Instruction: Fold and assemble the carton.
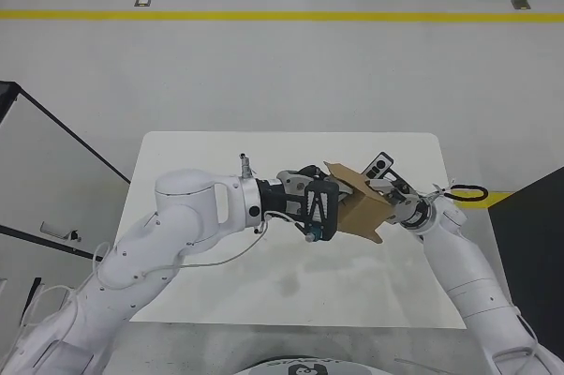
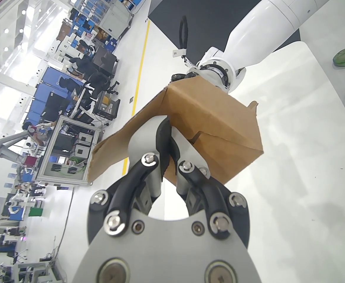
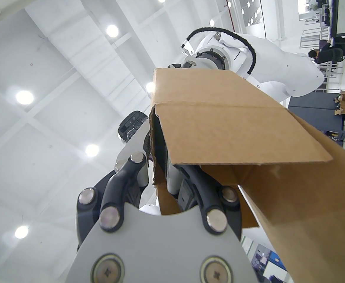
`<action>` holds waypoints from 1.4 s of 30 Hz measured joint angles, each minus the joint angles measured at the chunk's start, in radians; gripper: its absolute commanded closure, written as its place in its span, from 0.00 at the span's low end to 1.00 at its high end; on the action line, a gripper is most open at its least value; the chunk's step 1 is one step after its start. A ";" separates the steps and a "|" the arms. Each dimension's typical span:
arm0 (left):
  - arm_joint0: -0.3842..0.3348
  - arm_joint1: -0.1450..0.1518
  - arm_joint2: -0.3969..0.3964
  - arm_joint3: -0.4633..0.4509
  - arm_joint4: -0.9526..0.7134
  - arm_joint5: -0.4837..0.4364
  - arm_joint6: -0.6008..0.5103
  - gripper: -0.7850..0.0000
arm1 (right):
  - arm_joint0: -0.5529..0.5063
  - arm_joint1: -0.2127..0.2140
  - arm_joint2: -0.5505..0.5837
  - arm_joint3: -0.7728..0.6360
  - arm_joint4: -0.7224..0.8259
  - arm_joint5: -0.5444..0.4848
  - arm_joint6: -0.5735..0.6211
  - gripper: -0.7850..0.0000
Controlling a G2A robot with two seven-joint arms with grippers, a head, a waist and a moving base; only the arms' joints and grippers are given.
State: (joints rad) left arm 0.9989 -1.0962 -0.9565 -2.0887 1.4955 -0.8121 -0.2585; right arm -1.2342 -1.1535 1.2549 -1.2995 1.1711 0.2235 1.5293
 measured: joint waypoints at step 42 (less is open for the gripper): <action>0.001 -0.003 -0.012 0.003 -0.011 0.002 -0.011 1.00 | 0.003 0.000 0.006 0.015 0.004 -0.002 0.004 1.00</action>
State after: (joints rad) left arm 0.9998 -1.0996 -0.9688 -2.0857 1.4844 -0.8099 -0.2698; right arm -1.2315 -1.1530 1.2610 -1.2845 1.1748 0.2213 1.5331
